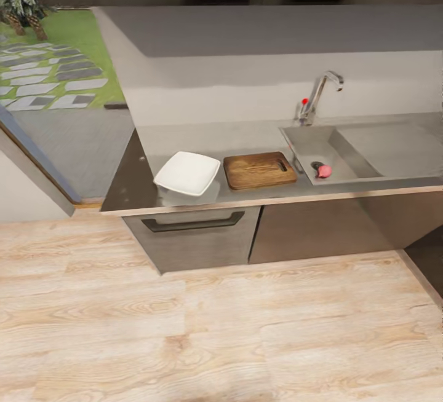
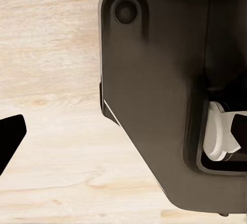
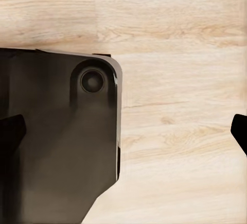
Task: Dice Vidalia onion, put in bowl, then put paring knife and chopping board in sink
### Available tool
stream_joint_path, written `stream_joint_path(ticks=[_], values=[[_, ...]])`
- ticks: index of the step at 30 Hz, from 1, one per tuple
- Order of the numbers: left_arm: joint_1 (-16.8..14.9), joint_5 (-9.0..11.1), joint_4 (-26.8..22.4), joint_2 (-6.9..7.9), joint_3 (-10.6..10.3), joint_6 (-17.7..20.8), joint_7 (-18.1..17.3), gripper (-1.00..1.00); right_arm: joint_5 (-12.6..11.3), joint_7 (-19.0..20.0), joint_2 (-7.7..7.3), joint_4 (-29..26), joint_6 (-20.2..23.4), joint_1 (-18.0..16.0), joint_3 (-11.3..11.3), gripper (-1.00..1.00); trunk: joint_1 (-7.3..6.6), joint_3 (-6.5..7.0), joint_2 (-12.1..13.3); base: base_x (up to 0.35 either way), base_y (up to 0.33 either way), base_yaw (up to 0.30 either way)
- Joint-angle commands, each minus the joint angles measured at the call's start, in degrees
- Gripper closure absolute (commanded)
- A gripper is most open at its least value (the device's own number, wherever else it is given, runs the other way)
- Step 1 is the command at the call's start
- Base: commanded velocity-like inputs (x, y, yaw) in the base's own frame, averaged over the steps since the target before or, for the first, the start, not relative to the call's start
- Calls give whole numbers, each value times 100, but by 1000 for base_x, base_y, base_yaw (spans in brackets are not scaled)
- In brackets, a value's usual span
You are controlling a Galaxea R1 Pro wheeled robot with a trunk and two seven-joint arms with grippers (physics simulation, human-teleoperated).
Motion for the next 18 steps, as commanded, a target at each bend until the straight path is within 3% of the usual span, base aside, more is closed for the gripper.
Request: stream_joint_path(ticks=[1,18], values=[[2,42,-6,9,-40,-10,40,-100,61,-16,4,-4,-11,-2,-41,-100,3,-8,-10,0,-176,0],[2,42,20,9,-40,-10,40,-100,52,-27,-47,35,39,-2,-55,-100,3,-8,-10,0,-31,0]])
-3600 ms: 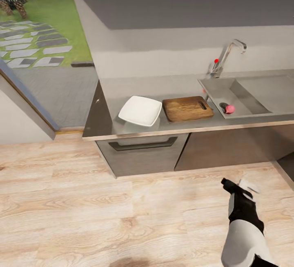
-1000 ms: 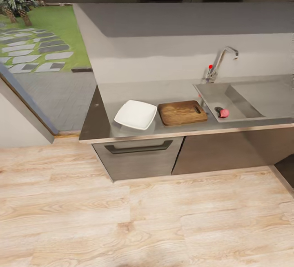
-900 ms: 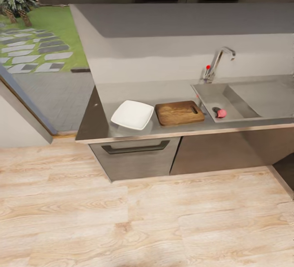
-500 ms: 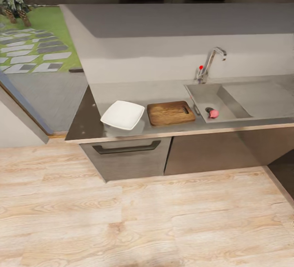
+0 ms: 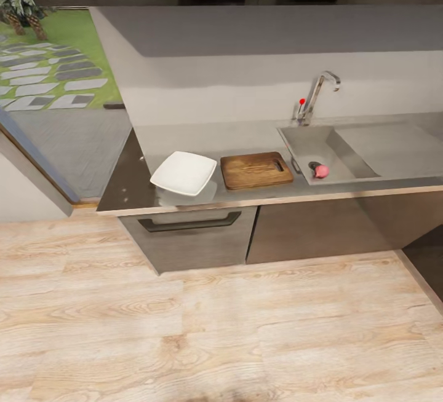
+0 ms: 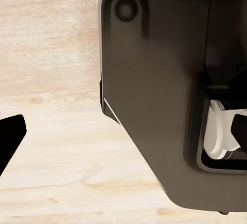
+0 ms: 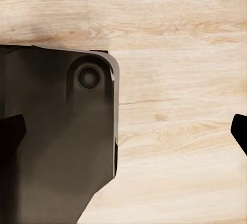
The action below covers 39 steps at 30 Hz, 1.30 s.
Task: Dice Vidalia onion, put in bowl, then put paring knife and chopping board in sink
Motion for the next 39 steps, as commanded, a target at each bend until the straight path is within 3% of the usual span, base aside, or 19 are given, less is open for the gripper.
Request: stream_joint_path(ticks=[1,5,8,11,14,15,17,20,22,24,25,26,28,30,31,35,39], values=[[1,42,-7,9,-42,-11,40,-100,58,-14,0,-2,-7,-1,-34,-100,3,-7,-9,0,0,0],[1,42,-3,9,-42,-11,40,-100,-185,-11,-14,51,-4,-1,55,-100,3,-7,-9,0,0,0],[1,42,-2,9,-42,-11,39,-100,-563,-18,-26,112,-1,-1,390,-100,3,-7,-9,0,0,0],[1,42,-2,9,-42,-11,40,-100,-942,-21,-50,207,2,-1,863,-100,3,-7,-9,0,0,0],[1,42,-2,9,-42,-11,37,-100,-1619,-15,-64,303,7,-2,1484,-100,3,-7,-9,0,0,0],[1,42,-2,9,-42,-11,38,-100,-2031,-19,-66,323,8,-2,1807,-100,3,-7,-9,0,0,0],[1,42,-2,9,-42,-11,37,-100,-2516,-20,-67,336,9,-1,2230,-100,3,-7,-9,0,0,0],[1,42,-2,9,-42,-11,39,-100,-2948,-22,-68,342,9,-1,2659,-100,3,-7,-9,0,0,0],[1,42,7,9,-42,-11,35,-100,-3269,-23,-68,350,9,-1,3079,-100,3,-7,-9,0,0,0],[1,42,25,9,-42,-11,35,-100,-3785,-23,-68,369,9,-1,3626,-100,3,-7,-9,0,0,0],[1,42,26,9,-42,-11,34,-100,-3944,-23,-68,371,9,-1,3762,-100,3,-7,-9,0,0,0],[1,42,29,9,-42,-11,33,-100,-4314,-23,-68,374,9,-1,4076,-100,3,-7,-9,0,0,0],[1,42,30,9,-42,-11,33,-100,-4730,-23,-70,376,9,-1,4449,-100,3,-7,-9,0,0,0],[1,42,34,9,-42,-11,32,-100,-5516,-18,-71,339,5,-1,5187,-100,3,-7,-9,0,0,0],[1,42,37,9,-42,-11,32,-100,-5823,-18,-73,316,3,-1,5427,-100,3,-7,-9,0,0,0],[1,42,41,9,-42,-11,35,-100,-6319,-22,-60,288,1,-1,5772,-100,3,-7,-9,0,0,0],[1,42,42,9,-42,-11,35,-100,-6450,-19,2,284,0,-2,5862,-100,3,-7,-9,0,0,0]])
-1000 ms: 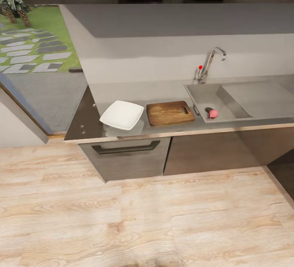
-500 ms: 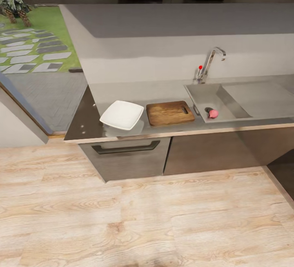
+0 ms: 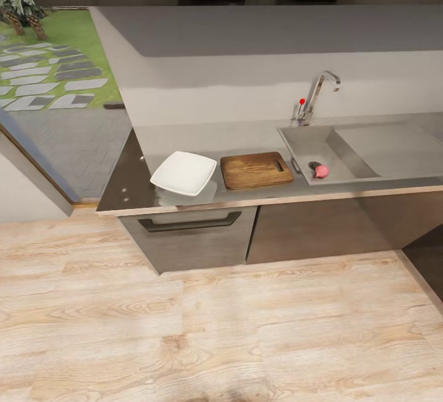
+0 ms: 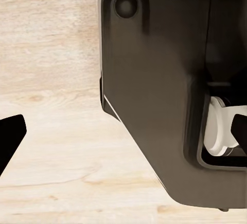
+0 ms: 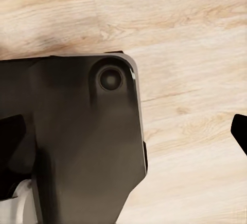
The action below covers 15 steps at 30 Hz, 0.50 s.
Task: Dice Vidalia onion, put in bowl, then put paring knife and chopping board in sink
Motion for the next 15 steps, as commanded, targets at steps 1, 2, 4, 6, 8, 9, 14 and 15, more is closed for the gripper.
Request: stream_joint_path(ticks=[1,2,4,6,8,9,14,15], values=[[2,42,-7,9,-42,-11,38,-100,-51,10,10,2,-20,-2,8,-100,3,-7,-9,0,0,0],[2,42,-7,9,-42,-11,38,-100,-55,11,12,2,-20,-2,8,-100,3,-7,-9,0,0,0],[2,42,6,4,-42,-11,38,-100,-64,18,10,2,-20,-2,12,-100,3,-7,-9,0,0,0],[2,42,27,3,-42,-11,37,-100,-67,18,17,5,-20,-2,14,-100,3,-7,-9,0,0,0],[2,42,56,1,-42,-11,37,-100,-69,17,27,7,-18,-2,19,-100,3,-7,-9,0,0,0],[2,42,68,1,-42,-16,36,-100,-75,19,31,8,-16,-2,19,-100,3,-7,-9,0,0,0],[2,42,91,0,-42,-189,40,-100,-84,25,60,13,-15,-2,18,-100,3,-7,-9,0,0,0],[2,42,93,0,-42,-248,41,-100,-83,30,79,17,-17,-2,22,-100,3,-7,-9,0,0,0]])
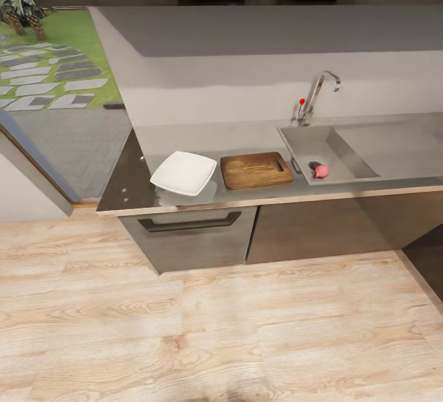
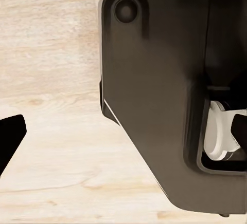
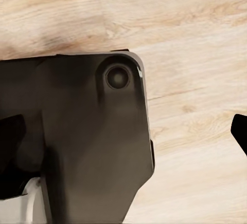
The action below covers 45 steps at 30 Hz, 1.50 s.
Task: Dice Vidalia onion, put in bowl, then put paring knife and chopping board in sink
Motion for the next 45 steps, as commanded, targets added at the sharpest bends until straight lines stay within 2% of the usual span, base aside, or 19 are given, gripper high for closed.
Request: stream_joint_path(ticks=[1,4,9,11,13,15,19,23,27,31,37,45], values=[[2,42,-6,9,-44,-37,40,-100,-41,12,15,3,-21,-2,3,-100,3,-7,-9,0,0,0],[2,43,17,9,-44,-121,43,-100,-31,10,41,-69,-66,-2,-13,-100,3,-7,-9,0,0,0],[-3,42,-74,-19,-44,-140,46,-100,30,-16,28,-1208,-36,-2,0,-100,3,-7,-9,0,0,0],[-4,42,-302,-23,-44,-141,51,-100,44,-24,25,-1668,59,-2,0,-100,3,-7,-9,0,0,0],[-6,42,-488,-25,-44,-136,58,-100,48,-27,24,-1906,167,-2,0,-100,3,-7,-9,0,0,0],[-24,34,-791,-34,-44,-126,101,-100,93,-26,23,-2486,368,-2,2,-100,3,-7,-9,0,0,0],[-88,15,-931,-80,-44,-128,302,-100,294,-13,2,-2947,550,-2,4,-100,3,-7,-9,0,0,0],[-125,12,-940,-64,-44,-133,409,-100,346,-6,-19,-3004,581,-2,1,-100,3,-7,-9,0,0,0],[-137,24,-797,56,-44,-144,441,-100,352,-3,10,-2703,576,-2,3,-100,3,7,-9,0,0,0],[-139,31,-715,113,-44,-146,451,-100,357,-7,39,-2527,553,-2,11,-100,3,39,-9,0,0,0],[-139,41,-671,118,-44,-144,456,-100,358,-13,40,-2494,554,-2,9,-100,3,93,-9,0,-48,3],[-139,42,-627,106,-44,-144,458,-100,358,-17,40,-2491,555,-2,13,-100,3,167,-9,0,-267,61]])
